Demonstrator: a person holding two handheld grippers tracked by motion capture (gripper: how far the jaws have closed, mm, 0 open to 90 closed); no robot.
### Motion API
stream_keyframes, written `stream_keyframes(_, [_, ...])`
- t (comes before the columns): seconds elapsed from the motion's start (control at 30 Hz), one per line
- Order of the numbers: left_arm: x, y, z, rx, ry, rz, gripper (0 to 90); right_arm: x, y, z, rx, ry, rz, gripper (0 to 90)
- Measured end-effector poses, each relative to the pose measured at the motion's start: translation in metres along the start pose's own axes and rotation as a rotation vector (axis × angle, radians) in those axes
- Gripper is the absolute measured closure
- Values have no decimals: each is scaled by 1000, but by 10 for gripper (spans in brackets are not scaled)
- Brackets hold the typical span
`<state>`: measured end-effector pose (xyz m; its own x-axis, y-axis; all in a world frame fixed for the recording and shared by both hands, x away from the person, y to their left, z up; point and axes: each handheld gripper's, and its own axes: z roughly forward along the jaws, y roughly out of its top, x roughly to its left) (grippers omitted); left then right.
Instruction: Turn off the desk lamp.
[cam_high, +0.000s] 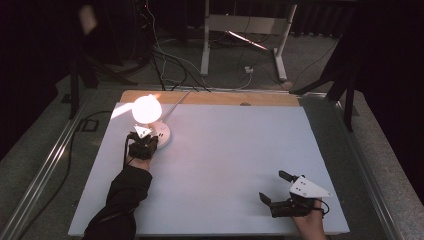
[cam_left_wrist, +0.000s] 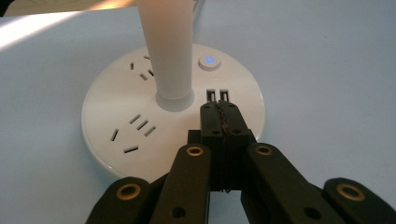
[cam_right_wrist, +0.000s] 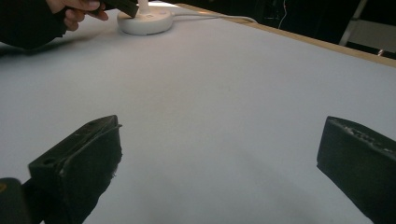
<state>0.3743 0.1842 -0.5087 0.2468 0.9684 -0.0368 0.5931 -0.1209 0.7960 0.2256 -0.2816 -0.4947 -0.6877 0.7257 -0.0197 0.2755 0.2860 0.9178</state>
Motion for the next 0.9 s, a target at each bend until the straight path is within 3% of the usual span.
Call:
stream_keyframes(0.53, [-1,14,-18,-53,-6,-4,900,0,0,-1,-3,-2,2,0])
stream_keyframes(0.9, [2,12,-16,-61,-4,-5,900,0,0,0,-1,0,0,0])
